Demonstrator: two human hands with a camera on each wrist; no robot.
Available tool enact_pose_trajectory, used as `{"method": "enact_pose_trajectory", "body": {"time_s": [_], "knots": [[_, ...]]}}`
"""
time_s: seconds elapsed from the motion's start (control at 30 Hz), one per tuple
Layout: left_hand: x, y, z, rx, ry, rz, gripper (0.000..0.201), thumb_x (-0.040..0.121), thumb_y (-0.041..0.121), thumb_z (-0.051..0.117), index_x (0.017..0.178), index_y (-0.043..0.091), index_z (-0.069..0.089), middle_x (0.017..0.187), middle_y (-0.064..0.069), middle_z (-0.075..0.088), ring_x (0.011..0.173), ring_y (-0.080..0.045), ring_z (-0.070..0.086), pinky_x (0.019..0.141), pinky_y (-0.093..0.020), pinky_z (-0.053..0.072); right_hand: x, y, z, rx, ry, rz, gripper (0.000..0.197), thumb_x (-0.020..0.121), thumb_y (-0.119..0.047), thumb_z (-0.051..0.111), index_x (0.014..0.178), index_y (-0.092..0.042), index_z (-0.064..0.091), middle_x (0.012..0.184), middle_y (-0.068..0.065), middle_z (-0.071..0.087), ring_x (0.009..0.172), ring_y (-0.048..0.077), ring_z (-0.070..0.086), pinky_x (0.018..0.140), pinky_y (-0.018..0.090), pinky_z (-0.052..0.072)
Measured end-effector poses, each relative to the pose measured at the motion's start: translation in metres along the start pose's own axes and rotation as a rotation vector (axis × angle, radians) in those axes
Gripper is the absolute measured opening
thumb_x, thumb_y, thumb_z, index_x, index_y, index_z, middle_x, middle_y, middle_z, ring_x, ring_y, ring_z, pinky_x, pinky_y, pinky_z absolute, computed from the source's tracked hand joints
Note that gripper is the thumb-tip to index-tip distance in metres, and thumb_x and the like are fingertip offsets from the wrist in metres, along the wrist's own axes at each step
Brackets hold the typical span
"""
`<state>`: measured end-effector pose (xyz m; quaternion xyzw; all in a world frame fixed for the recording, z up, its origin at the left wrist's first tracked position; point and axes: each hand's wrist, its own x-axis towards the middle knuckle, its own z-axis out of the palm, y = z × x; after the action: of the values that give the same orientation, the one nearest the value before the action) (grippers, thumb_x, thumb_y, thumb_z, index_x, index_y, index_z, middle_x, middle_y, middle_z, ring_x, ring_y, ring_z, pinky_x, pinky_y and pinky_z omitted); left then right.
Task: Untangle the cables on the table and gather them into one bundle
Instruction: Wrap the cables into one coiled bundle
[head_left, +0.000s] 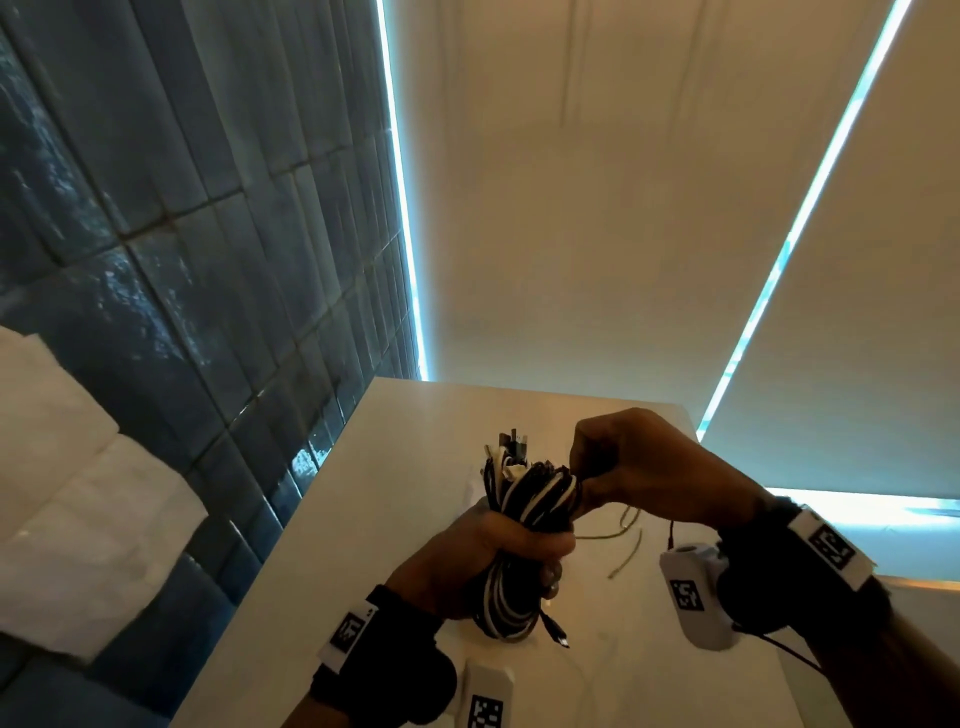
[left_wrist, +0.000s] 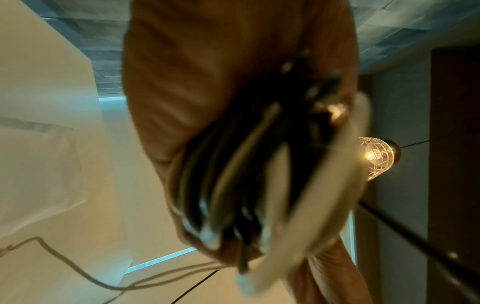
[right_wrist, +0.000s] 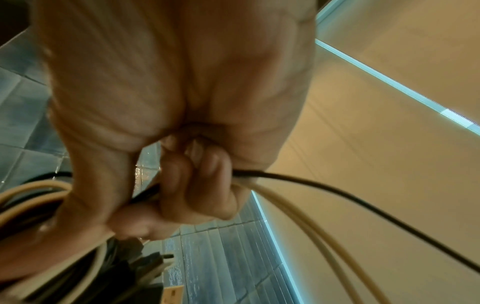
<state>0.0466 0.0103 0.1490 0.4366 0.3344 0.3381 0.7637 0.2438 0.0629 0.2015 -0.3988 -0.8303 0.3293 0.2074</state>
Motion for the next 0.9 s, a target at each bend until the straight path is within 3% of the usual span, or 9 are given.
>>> {"method": "enact_pose_trajectory", "body": {"time_s": [0.13,0.2,0.27,0.37,0.53,0.67,0.73,0.8,0.9], "knots": [[0.002,0.0,-0.001,-0.027,0.036,0.006,0.008,0.069,0.002,0.063,0.074,0.007,0.06,0.056,-0.006,0.053,0.051,-0.015,0.055,0.056,-0.028,0.05,-0.001,-0.001,-0.006,0.055,-0.009,-0.029,0.011,0.077,-0.016,0.079,0.084,-0.011,0.073,0.077,-0.002,0.073,0.071,0.009,0.069,0.071,0.023,0.057],[0.001,-0.001,-0.005,-0.084,0.045,0.011,0.01,0.067,0.002,0.065,0.071,0.006,0.057,0.055,-0.006,0.052,0.051,-0.016,0.055,0.055,-0.028,0.049,-0.004,0.004,-0.008,0.099,0.01,-0.019,0.008,0.082,-0.019,0.073,0.085,-0.012,0.076,0.07,-0.003,0.07,0.063,0.007,0.063,0.064,0.017,0.051],[0.002,-0.003,-0.01,-0.106,0.046,0.027,0.008,0.065,0.007,0.07,0.07,0.007,0.064,0.061,-0.008,0.059,0.058,-0.018,0.059,0.062,-0.03,0.05,-0.009,0.012,-0.009,0.166,0.026,0.008,0.016,0.089,-0.02,0.064,0.085,-0.011,0.076,0.056,-0.003,0.057,0.052,0.006,0.047,0.055,0.014,0.04],[0.003,-0.008,-0.016,-0.128,0.072,0.036,0.005,0.067,0.013,0.071,0.07,0.009,0.072,0.069,-0.008,0.066,0.064,-0.019,0.063,0.066,-0.03,0.052,-0.014,0.025,-0.006,0.275,-0.015,0.114,0.028,0.094,-0.023,0.055,0.085,-0.006,0.075,0.052,-0.004,0.047,0.047,0.008,0.035,0.048,0.014,0.032],[0.008,-0.016,-0.01,-0.138,0.051,0.031,0.013,0.062,0.018,0.074,0.061,0.011,0.063,0.055,-0.006,0.052,0.051,-0.017,0.053,0.058,-0.03,0.049,-0.014,0.039,0.001,0.408,-0.132,0.293,0.034,0.092,-0.031,0.054,0.073,-0.008,0.069,0.054,-0.002,0.045,0.045,0.01,0.029,0.043,0.019,0.023],[0.015,-0.028,-0.008,-0.107,0.077,-0.053,0.019,0.065,0.016,0.077,0.068,0.01,0.059,0.058,-0.005,0.05,0.051,-0.017,0.051,0.071,-0.04,0.045,-0.001,0.034,-0.003,0.141,0.046,0.366,0.03,0.093,-0.027,0.061,0.069,-0.012,0.07,0.058,0.0,0.056,0.047,0.004,0.044,0.049,0.017,0.037],[0.021,-0.033,-0.007,-0.124,0.11,-0.091,0.023,0.066,0.015,0.079,0.074,0.009,0.057,0.059,-0.005,0.048,0.051,-0.017,0.05,0.067,-0.038,0.044,0.007,0.026,0.004,-0.084,0.149,0.336,0.028,0.092,-0.029,0.062,0.068,-0.018,0.07,0.064,-0.005,0.064,0.055,0.005,0.054,0.056,0.018,0.044],[0.027,-0.035,-0.005,-0.152,0.138,-0.099,0.03,0.064,0.016,0.083,0.077,0.008,0.057,0.061,-0.006,0.046,0.053,-0.019,0.048,0.062,-0.036,0.042,0.015,0.013,0.019,-0.205,0.23,0.295,0.027,0.094,-0.027,0.059,0.071,-0.014,0.067,0.067,-0.006,0.066,0.055,0.009,0.059,0.054,0.016,0.047],[0.031,-0.034,-0.001,-0.149,0.158,-0.043,0.028,0.064,0.015,0.083,0.081,0.009,0.061,0.062,-0.008,0.044,0.054,-0.02,0.045,0.059,-0.035,0.041,0.023,-0.005,0.042,-0.386,0.23,0.271,0.026,0.099,-0.027,0.05,0.077,-0.014,0.056,0.065,-0.007,0.054,0.051,0.006,0.05,0.049,0.013,0.038]]}}
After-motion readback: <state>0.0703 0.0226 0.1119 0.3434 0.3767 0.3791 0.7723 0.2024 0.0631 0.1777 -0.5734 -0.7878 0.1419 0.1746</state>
